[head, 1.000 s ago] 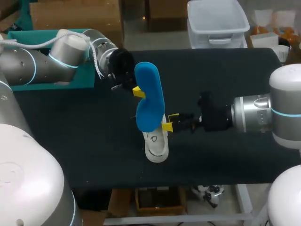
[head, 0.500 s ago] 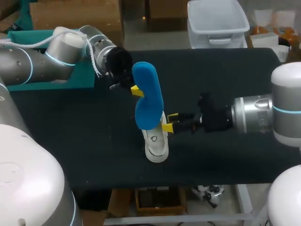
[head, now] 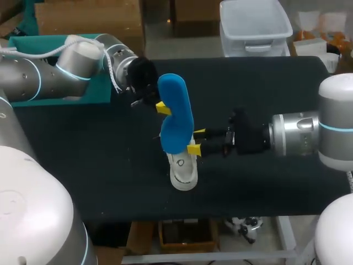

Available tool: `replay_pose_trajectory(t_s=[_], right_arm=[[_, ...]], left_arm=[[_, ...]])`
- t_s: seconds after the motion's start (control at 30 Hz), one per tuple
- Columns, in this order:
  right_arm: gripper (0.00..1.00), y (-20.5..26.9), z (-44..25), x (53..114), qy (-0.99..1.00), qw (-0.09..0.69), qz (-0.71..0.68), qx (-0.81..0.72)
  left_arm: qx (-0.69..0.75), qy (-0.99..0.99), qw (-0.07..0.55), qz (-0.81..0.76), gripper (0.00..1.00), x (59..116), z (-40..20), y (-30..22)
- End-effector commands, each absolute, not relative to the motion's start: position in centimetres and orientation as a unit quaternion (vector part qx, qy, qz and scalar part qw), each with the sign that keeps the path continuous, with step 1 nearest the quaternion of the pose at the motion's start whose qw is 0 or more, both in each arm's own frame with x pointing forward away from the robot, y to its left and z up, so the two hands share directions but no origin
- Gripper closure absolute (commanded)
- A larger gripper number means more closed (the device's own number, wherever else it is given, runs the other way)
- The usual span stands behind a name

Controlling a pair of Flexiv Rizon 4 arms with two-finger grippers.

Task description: Open the shoe tongue, take the insole out of the shoe, put the insole back into the shoe, and pack the shoe into the shoebox

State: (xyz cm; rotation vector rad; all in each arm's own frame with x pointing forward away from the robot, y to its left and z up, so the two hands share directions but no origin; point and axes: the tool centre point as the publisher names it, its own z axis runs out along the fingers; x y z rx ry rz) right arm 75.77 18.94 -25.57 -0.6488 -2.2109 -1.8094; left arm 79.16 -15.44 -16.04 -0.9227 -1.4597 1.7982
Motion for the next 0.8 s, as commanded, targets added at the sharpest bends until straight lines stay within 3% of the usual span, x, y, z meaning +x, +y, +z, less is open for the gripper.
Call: replay_pose_trajectory(t_s=[0.03,0.13,0.17,0.2,0.27,0.43,0.5,0.6,0.63,0.8], right_arm=[[0.0,19.2,-25.5,75.9,-0.749,0.107,-0.617,-0.216],[0.02,19.7,-25.4,75.9,-0.749,0.107,-0.621,-0.204],[0.11,19.8,-25.4,75.9,-0.75,0.107,-0.621,-0.202],[0.3,19.9,-25.4,75.9,-0.749,0.108,-0.622,-0.199],[0.45,20.1,-25.4,76.0,-0.75,0.108,-0.623,-0.195],[0.62,20.2,-25.5,76.1,-0.748,0.109,-0.626,-0.19],[0.76,20.2,-25.5,76.1,-0.748,0.108,-0.627,-0.189],[0.89,20.2,-25.5,76.2,-0.748,0.107,-0.628,-0.189],[1.0,20.2,-25.5,76.2,-0.748,0.106,-0.628,-0.188],[1.0,20.2,-25.5,76.3,-0.749,0.105,-0.627,-0.187]], left_arm=[[-0.35,-0.554,0.318,0.685,1.0,79.3,-16.2,-15.4],[-0.349,-0.553,0.318,0.686,1.0,79.4,-16.3,-15.5],[-0.348,-0.553,0.318,0.687,1.0,79.4,-16.3,-15.5],[-0.348,-0.553,0.318,0.687,1.0,79.4,-16.3,-15.6],[-0.348,-0.552,0.319,0.688,1.0,79.4,-16.4,-15.7],[-0.346,-0.553,0.319,0.688,1.0,79.5,-16.4,-15.8],[-0.345,-0.554,0.319,0.687,1.0,79.5,-16.4,-15.9],[-0.344,-0.555,0.32,0.687,1.0,79.5,-16.4,-15.9],[-0.344,-0.555,0.32,0.686,1.0,79.5,-16.5,-16.0],[-0.343,-0.556,0.325,0.684,1.0,79.6,-16.6,-16.1]])
